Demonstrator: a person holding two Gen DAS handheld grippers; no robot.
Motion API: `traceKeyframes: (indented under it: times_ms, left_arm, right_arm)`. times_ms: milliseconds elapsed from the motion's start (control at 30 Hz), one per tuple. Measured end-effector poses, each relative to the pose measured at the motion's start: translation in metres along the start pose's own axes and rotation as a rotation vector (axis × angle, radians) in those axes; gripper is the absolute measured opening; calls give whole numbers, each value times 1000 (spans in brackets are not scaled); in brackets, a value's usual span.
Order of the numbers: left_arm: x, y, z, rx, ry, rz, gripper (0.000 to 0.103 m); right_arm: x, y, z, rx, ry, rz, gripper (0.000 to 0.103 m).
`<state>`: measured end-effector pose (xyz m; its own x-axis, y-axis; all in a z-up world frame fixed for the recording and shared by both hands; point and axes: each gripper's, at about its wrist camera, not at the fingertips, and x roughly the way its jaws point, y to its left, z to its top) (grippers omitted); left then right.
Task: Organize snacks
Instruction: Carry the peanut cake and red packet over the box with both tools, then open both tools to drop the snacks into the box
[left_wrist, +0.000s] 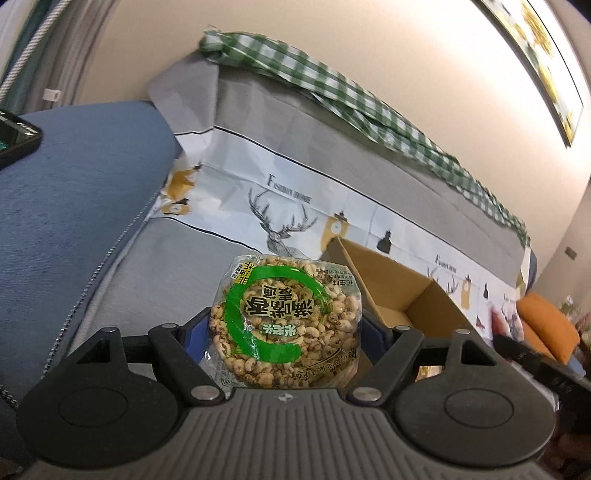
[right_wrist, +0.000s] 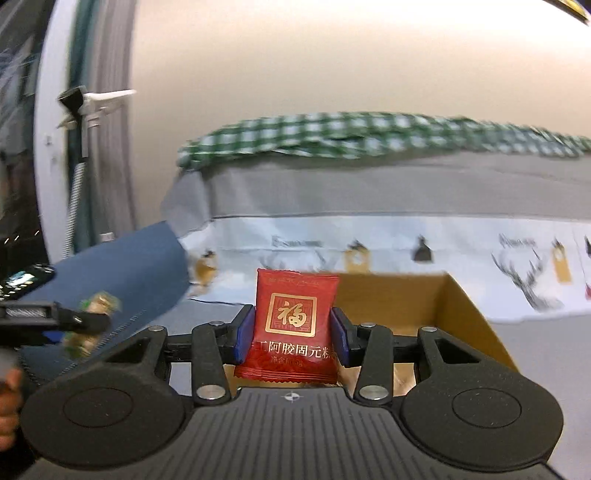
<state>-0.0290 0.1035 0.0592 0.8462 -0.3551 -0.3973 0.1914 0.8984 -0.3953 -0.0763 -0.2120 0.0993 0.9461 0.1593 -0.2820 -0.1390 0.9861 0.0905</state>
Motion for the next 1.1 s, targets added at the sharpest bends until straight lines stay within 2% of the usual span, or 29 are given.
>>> traceKeyframes:
  times_ms: [67, 167, 300, 567, 767, 900, 967, 1100]
  left_arm:
    - [2, -5, -4, 13, 9, -4, 83]
    - [5, -13, -9, 40, 16, 10, 83]
    - [11, -21, -13, 76, 31, 29, 83]
    - [23, -29, -21, 113, 66, 56, 83]
    - [29, -32, -23, 116, 92, 63, 83]
    - [33, -38, -15, 69, 115, 80, 83]
    - [37, -53, -8, 72, 105, 66, 83]
    - [49, -103, 15, 136, 48, -10, 83]
  right_arm:
    - [3, -7, -12, 8, 33, -20, 45]
    - [5, -16, -11, 47, 8, -19, 45]
    - [19, -26, -18, 80, 50, -40, 45]
    - [29, -41, -18, 132, 44, -45, 45]
    - [32, -53, -18, 178, 32, -72, 45]
    - [33, -60, -19, 214, 24, -104, 45]
    - [36, -64, -20, 234, 30, -116, 45]
    - [41, -71, -22, 262, 40, -129, 45]
